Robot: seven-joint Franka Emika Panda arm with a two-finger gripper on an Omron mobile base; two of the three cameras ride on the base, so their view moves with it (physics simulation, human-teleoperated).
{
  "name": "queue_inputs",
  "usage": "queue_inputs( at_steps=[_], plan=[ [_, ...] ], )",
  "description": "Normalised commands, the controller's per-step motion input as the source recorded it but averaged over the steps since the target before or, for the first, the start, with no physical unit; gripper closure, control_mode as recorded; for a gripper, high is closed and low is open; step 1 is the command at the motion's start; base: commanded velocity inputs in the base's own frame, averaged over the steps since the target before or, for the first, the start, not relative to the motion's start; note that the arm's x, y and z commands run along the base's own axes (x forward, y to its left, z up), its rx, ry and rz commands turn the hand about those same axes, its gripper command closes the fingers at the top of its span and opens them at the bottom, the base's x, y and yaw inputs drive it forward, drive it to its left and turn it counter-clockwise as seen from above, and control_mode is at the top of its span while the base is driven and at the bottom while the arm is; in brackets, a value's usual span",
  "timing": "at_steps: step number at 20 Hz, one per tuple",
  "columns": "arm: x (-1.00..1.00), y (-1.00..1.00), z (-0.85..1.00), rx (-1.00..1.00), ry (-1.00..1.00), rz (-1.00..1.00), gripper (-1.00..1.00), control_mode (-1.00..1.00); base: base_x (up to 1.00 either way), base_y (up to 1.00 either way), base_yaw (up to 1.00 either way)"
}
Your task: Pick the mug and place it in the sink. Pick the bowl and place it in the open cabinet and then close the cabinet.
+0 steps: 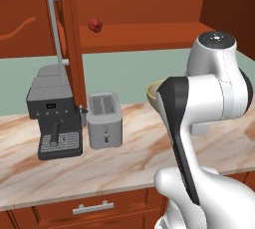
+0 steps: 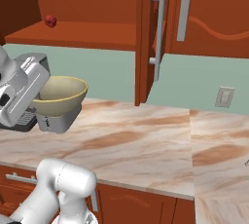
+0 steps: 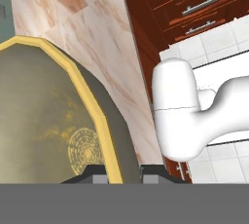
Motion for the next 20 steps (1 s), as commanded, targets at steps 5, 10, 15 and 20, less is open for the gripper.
queue_inputs(
  at_steps=[5, 10, 15, 20],
  plan=[
    [0.0, 0.0, 0.0, 0.0, 0.0, 0.0, 1.0, 1.0, 0.51, -0.22, -0.03],
    [0.0, 0.0, 0.0, 0.0, 0.0, 0.0, 1.0, 1.0, 0.3, -0.24, -0.06],
    [0.0, 0.0, 0.0, 0.0, 0.0, 0.0, 1.0, 1.0, 0.22, -0.14, -0.05],
    [0.02, -0.17, 0.17, 0.04, -0.08, -0.01, 1.0, -1.0, 0.02, -0.03, -0.02]
  ],
)
